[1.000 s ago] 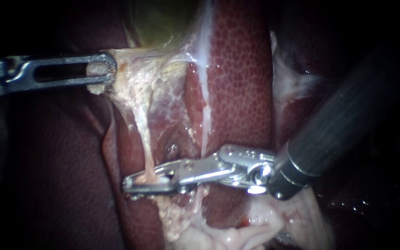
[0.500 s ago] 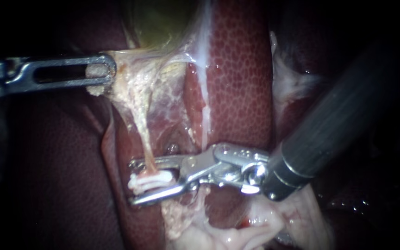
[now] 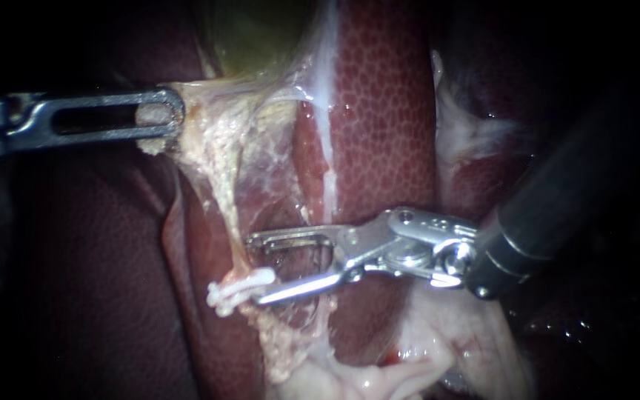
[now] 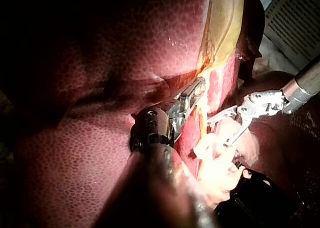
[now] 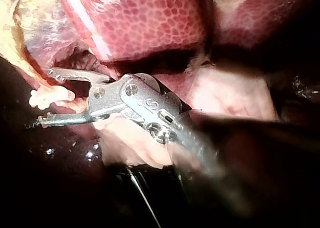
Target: Going back second clip left tube
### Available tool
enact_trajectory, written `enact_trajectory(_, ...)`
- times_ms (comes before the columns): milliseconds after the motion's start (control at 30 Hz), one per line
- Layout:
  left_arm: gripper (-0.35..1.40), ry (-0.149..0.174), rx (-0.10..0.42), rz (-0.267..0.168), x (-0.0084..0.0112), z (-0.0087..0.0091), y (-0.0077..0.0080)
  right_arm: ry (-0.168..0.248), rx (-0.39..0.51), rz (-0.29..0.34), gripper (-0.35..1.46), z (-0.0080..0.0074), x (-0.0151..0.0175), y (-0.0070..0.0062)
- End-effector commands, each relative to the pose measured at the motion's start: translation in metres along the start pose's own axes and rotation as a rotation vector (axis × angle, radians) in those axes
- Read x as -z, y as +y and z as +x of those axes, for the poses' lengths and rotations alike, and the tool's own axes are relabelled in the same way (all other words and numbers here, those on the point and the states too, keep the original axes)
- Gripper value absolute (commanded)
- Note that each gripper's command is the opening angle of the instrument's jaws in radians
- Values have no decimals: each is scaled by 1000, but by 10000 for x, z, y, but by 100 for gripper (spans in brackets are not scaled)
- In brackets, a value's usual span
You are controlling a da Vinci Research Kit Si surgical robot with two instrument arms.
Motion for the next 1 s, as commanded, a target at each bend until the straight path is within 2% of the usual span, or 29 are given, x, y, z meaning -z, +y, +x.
enact_trajectory(33,-35,0,0,1,0,0,0,1,10,-6,60,3,7,-2)
enact_trajectory(233,-35,0,0,1,0,0,0,4,52,-33,60,30,54,-15)
enact_trajectory(500,-35,0,0,1,-1,0,0,-27,82,-61,60,68,98,-36)
enact_trajectory(800,-35,-2,-1,-1,-4,2,0,-46,100,-50,60,84,117,-55)
enact_trajectory(1000,-35,-2,-6,5,-18,12,3,-53,111,-46,60,88,124,-65)
